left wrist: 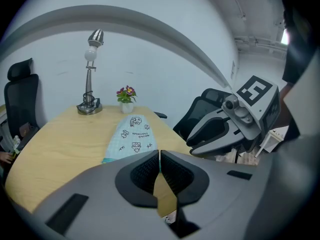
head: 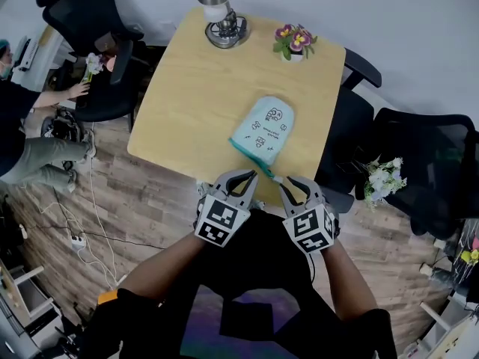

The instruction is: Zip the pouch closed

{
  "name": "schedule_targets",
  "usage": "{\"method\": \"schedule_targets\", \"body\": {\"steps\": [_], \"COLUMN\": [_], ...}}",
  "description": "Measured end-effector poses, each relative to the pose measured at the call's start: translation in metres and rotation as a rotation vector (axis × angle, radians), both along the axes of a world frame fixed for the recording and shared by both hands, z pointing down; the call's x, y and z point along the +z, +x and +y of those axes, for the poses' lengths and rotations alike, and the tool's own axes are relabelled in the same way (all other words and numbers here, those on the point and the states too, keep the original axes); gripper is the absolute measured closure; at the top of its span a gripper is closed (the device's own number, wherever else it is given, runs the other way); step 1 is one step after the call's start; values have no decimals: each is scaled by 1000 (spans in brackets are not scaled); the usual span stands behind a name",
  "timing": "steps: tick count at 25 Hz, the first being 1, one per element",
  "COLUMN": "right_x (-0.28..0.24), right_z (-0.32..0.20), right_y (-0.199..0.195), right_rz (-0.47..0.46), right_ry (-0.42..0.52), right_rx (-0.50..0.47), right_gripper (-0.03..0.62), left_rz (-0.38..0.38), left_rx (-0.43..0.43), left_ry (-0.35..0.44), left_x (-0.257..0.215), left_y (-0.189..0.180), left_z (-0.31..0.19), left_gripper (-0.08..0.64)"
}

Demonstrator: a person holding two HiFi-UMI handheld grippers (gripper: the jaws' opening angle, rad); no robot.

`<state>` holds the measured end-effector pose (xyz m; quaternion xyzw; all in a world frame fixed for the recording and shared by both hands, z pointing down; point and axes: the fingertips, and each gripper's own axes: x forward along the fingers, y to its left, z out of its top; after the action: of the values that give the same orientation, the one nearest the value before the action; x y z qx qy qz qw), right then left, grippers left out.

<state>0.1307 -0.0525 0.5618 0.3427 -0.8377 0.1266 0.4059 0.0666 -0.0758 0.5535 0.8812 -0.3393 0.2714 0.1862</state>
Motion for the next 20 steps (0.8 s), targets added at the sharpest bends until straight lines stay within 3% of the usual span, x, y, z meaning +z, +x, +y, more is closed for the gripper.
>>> {"method": "schedule_targets", "body": {"steps": [20], "right_x": [46], "right_z": [2], "right_y": [-6], "right_rz": [113], "right_ry": [-58], "right_rx": [-127], "right_gripper": [488], "left_rz": [-47], "left_rx": [1], "left_ry": [-53], "left_x": [28], "left_y": [-13], "left_z": [-2], "left_gripper": [500]}}
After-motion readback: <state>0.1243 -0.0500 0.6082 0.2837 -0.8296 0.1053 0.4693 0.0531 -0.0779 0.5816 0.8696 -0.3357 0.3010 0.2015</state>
